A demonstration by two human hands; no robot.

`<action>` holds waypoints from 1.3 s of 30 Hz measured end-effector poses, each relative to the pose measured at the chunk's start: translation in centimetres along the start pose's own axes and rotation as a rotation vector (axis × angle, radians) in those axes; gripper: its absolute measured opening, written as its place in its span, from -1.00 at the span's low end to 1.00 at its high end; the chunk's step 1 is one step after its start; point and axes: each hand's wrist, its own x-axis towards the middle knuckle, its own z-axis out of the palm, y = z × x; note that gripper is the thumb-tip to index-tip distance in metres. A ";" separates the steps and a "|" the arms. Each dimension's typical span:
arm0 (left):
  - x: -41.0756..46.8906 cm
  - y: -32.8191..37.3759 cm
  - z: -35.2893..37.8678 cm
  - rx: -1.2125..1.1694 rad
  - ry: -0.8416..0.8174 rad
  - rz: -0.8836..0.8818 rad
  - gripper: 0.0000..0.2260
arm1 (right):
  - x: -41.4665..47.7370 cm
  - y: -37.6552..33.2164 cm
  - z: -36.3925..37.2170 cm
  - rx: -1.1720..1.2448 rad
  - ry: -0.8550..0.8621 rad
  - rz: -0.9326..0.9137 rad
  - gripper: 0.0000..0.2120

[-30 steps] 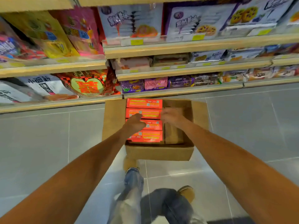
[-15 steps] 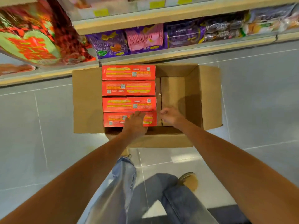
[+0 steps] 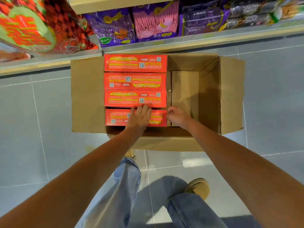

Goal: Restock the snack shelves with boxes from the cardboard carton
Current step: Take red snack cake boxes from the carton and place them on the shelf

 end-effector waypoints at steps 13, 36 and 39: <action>-0.1 -2.9 -7.2 -0.436 -0.140 0.112 -0.23 | -5.0 -3.8 -2.9 -0.018 -0.183 -0.215 -0.16; -16.9 -15.6 -58.8 -0.404 0.108 0.204 -0.27 | -44.1 -39.0 -22.3 -0.176 0.179 -0.544 -0.52; -21.6 -16.9 -65.8 -0.309 0.192 0.197 -0.28 | -50.3 -43.4 -23.6 -0.165 0.233 -0.584 -0.44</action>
